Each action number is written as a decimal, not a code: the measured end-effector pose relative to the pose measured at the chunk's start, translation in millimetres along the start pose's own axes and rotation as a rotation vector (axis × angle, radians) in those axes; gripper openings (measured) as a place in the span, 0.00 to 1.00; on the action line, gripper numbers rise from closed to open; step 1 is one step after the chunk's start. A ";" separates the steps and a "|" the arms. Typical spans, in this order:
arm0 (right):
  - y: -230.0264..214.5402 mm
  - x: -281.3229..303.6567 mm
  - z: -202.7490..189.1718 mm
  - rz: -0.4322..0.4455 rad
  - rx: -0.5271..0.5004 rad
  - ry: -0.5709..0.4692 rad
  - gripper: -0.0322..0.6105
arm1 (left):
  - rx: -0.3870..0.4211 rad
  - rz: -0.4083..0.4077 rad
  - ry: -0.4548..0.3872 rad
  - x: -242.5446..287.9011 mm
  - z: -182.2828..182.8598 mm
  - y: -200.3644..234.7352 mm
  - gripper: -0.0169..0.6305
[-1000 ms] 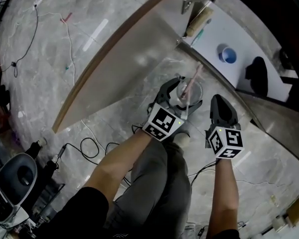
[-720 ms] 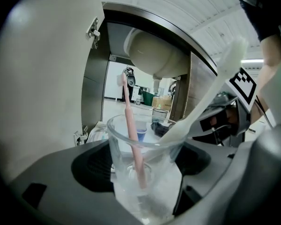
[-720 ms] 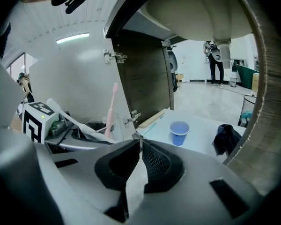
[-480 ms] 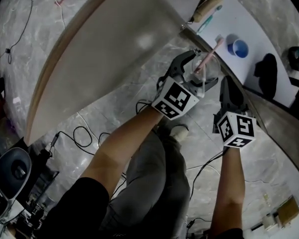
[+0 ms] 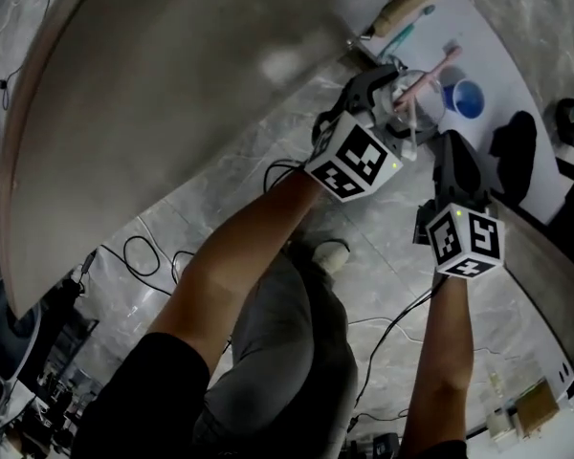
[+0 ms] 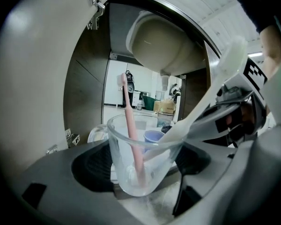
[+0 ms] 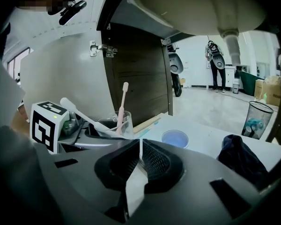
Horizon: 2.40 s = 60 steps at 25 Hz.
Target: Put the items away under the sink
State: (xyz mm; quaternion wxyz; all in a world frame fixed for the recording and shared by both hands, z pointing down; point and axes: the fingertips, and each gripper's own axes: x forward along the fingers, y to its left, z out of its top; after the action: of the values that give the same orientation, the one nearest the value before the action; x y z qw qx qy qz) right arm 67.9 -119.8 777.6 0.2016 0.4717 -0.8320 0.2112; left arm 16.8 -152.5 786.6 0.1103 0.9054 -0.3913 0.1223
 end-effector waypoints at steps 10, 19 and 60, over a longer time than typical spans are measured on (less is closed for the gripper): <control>-23.5 16.4 -2.3 -0.006 -0.010 -0.005 0.12 | 0.016 0.012 -0.014 48.8 -3.6 21.9 0.62; -29.7 19.2 -7.2 0.004 -0.011 0.000 0.12 | 0.015 0.013 0.000 71.4 -12.5 27.2 0.62; -20.7 11.1 -16.9 -0.011 0.078 0.019 0.12 | -0.021 0.041 0.044 57.6 -23.9 33.5 0.62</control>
State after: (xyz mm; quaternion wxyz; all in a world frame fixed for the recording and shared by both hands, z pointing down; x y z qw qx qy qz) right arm 83.0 -128.1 800.9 0.1922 0.4819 -0.8185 0.2467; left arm 27.2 -207.1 830.4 0.1256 0.8932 -0.4083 0.1402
